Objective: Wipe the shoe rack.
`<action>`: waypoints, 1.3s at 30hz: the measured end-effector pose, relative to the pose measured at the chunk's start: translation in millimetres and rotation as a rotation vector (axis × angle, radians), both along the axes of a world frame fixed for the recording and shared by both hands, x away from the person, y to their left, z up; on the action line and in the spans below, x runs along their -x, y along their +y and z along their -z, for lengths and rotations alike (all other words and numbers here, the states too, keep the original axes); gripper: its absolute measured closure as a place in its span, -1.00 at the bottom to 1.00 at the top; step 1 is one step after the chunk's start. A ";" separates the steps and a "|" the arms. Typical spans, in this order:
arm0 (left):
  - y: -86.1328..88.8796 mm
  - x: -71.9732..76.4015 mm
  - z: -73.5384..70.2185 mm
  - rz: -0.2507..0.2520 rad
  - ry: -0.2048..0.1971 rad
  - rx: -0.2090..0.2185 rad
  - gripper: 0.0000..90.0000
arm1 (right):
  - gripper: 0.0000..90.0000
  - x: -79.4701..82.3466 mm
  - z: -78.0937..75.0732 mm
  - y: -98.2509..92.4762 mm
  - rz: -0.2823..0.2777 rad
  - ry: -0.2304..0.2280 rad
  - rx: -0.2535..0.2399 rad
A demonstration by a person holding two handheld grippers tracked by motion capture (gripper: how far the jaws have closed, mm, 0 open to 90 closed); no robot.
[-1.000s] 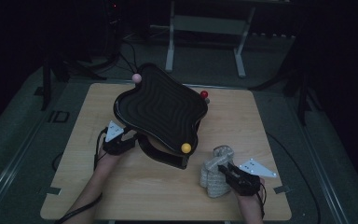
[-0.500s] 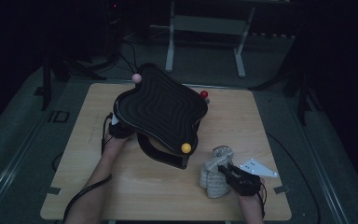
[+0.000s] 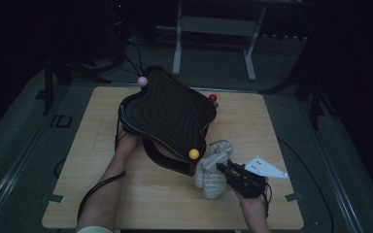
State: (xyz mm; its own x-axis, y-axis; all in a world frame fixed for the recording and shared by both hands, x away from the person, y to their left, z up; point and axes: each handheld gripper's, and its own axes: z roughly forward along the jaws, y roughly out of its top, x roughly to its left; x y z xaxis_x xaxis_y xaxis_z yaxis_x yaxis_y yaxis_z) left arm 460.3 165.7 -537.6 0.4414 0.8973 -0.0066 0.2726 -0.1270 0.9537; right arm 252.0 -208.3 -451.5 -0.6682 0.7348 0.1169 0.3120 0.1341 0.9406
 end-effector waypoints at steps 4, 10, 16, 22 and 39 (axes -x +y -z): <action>-1.0 -0.4 0.2 -0.004 0.007 -0.009 0.65 | 0.66 -9.9 -6.0 14.8 0.002 -0.022 0.006; 0.8 4.5 0.2 0.008 0.002 -0.012 0.66 | 0.36 -24.8 -6.1 31.5 -0.030 0.024 0.041; 5.8 15.4 0.2 0.040 0.000 -0.013 0.66 | 0.21 -29.6 4.9 44.5 -0.015 0.045 0.076; 12.7 29.4 1.2 0.069 -0.008 -0.008 0.67 | 0.20 -30.2 3.9 42.6 -0.010 0.039 0.096; 25.8 78.7 3.3 0.189 -0.030 -0.006 0.67 | 0.39 -42.5 5.9 7.3 0.050 0.013 0.089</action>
